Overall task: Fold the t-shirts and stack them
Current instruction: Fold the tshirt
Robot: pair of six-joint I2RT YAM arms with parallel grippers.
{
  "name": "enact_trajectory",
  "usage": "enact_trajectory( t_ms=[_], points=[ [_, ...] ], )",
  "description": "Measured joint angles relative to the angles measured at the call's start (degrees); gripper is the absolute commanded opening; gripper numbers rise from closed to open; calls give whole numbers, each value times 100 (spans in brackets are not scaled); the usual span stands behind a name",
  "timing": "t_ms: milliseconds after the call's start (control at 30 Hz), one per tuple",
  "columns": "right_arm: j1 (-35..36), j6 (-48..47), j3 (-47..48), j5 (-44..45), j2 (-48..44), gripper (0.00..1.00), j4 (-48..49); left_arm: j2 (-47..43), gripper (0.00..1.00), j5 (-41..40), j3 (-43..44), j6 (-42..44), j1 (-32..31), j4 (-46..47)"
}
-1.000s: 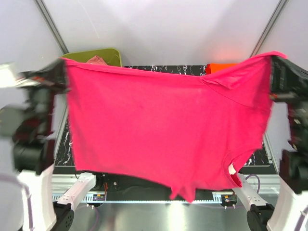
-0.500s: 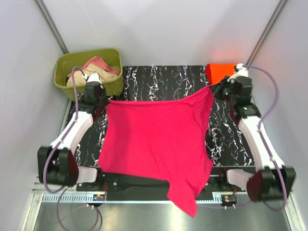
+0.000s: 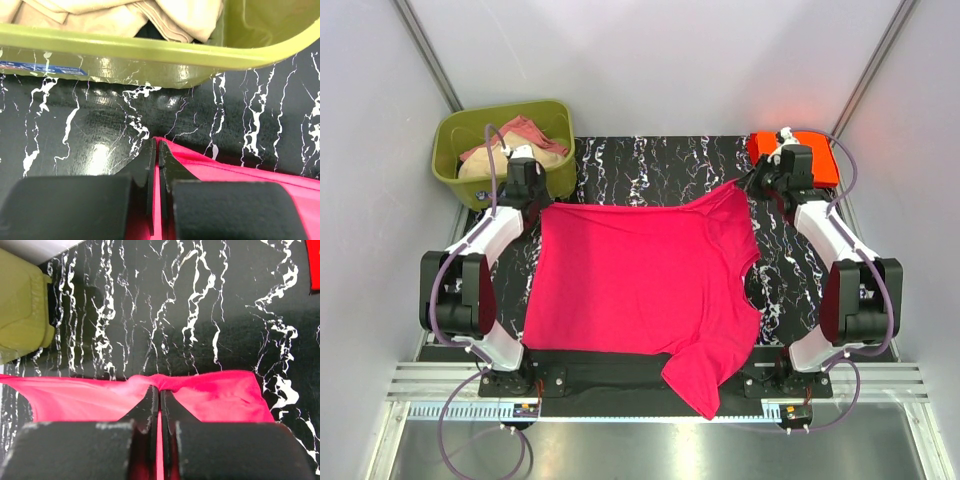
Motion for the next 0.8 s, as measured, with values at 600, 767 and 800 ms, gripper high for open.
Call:
enact_trajectory(
  t_ms=[600, 767, 800],
  points=[
    [0, 595, -13, -44, -1174, 0, -2404, 13, 0, 363, 28, -636, 9, -1499],
    [0, 660, -345, -184, -1362, 0, -2903, 39, 0, 396, 85, -673, 13, -1978],
    [0, 660, -428, -181, -1386, 0, -3018, 57, 0, 402, 105, -673, 15, -2061]
  ],
)
